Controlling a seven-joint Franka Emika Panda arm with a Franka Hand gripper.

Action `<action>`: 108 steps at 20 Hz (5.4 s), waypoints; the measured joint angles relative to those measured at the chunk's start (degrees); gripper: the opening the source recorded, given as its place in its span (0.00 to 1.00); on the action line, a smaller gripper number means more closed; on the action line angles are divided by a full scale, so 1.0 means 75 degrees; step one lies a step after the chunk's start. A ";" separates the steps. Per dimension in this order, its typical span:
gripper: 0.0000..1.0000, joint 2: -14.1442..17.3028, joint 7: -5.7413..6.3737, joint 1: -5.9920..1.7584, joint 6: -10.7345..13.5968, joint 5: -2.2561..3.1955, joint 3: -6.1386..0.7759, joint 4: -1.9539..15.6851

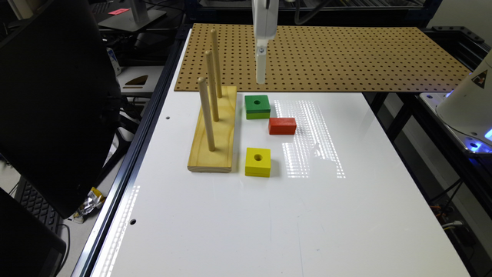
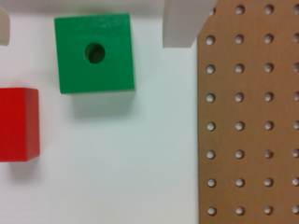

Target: Pick up green block.

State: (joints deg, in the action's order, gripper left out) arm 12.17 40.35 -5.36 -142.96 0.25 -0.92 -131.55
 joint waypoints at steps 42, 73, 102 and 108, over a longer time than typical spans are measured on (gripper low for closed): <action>1.00 0.1194 0.0085 0.0008 -0.1255 -0.0003 -0.0157 0.0014; 0.00 0.1633 0.0155 0.0010 -0.1658 0.0004 -0.0213 0.0216; 0.00 -0.0065 0.0157 -0.0002 -0.0221 0.0001 -0.0210 -0.0098; 0.00 -0.0754 0.0157 -0.0006 0.0359 -0.0003 -0.0210 -0.0086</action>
State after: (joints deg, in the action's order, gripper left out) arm 6.52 41.52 -5.41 -140.27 0.23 -2.50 -132.20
